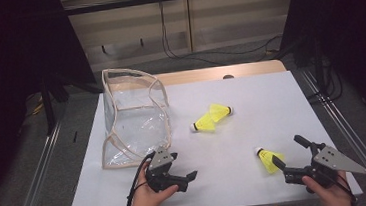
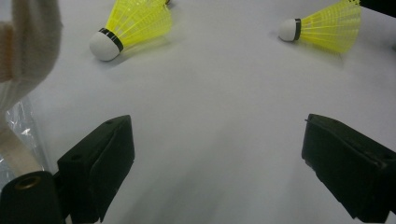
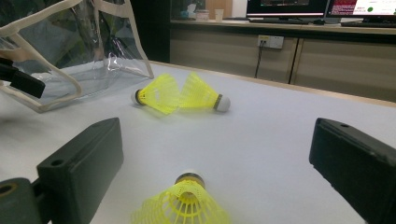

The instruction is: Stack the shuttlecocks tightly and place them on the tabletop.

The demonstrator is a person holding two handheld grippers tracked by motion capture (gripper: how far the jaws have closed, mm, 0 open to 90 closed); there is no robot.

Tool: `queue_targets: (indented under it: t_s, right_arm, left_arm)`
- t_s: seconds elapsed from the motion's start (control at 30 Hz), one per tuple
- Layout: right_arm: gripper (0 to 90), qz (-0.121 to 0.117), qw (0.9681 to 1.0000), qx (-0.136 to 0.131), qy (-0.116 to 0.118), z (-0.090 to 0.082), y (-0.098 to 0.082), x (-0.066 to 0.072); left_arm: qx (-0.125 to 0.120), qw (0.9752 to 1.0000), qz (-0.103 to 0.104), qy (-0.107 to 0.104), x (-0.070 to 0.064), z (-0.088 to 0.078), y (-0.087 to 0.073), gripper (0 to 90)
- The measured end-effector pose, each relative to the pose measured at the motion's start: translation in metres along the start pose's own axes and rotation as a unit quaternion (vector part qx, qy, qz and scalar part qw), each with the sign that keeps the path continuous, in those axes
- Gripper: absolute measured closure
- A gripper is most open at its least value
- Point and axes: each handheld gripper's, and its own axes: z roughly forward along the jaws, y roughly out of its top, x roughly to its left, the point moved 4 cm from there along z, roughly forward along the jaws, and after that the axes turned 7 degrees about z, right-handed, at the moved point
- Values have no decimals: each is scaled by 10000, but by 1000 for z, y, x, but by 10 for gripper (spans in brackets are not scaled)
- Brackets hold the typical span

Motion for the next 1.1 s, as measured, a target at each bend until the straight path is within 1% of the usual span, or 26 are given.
queue_targets:
  t_s: [0.03,0.07,0.17,0.2,0.23,0.27,0.3,0.37,0.5,0.57,0.63,0.67,0.7,0.77,0.8,0.83,0.87,0.93,1.03,1.1]
  right_arm:
    - [28,-1,10000,1,-6,0,0,0]
    - [28,10,10000,3,-2,0,0,0]
    - [28,-1,10000,7,-22,0,0,0]
    - [28,-3,10000,10,-22,0,0,0]
    - [28,-3,10000,11,-23,0,0,0]
    - [28,-1,10000,8,-25,0,0,0]
    - [28,0,10000,8,-24,0,0,0]
    - [28,-3,10000,12,-25,0,0,0]
    - [28,0,10000,9,-25,0,0,0]
    - [28,-10,10000,7,-25,0,0,0]
    - [28,-7,10000,7,-27,0,0,0]
    - [28,-5,10000,10,-27,0,0,0]
    - [28,-5,10000,8,-30,0,0,0]
    - [28,-8,10000,10,-31,0,0,0]
    - [28,-11,10000,12,-31,0,0,0]
    - [28,-12,10000,12,-33,0,0,0]
    - [28,-14,10000,13,-31,0,0,0]
    - [28,-13,10000,11,-35,0,0,0]
    - [28,-12,10000,15,-17,0,0,0]
    - [28,-18,10000,19,-14,0,0,0]
  left_arm:
    - [0,10000,9,-35,0,0,0,94]
    - [33,10000,64,-11,1,-1,-1,94]
    - [24,10000,29,-43,1,-3,-2,93]
    - [75,9999,62,-44,1,-4,-2,92]
    - [3,10000,23,-62,1,-5,-2,92]
    - [6,10000,6,-69,1,-6,-3,94]
    - [73,9999,59,-58,2,-8,-3,95]
    - [23,10000,28,-80,1,-9,-4,95]
    - [29,9999,66,-89,1,-13,-5,91]
    - [1,9999,30,-104,1,-14,-6,90]
    - [-29,10000,12,-76,2,-16,-7,92]
    - [-3,9999,30,-120,3,-18,-8,94]
    - [-45,9999,8,-120,2,-18,-8,94]
    - [0,9999,87,-124,4,-21,-9,93]
    - [5,9999,74,-136,4,-22,-9,93]
    - [7,9999,94,-129,4,-23,-10,92]
    - [-37,9999,48,-120,4,-24,-10,89]
    - [5,9999,78,-120,5,-26,-12,87]
    - [6,9999,63,-82,7,-30,-14,80]
    - [-37,10000,32,-55,8,-32,-15,76]
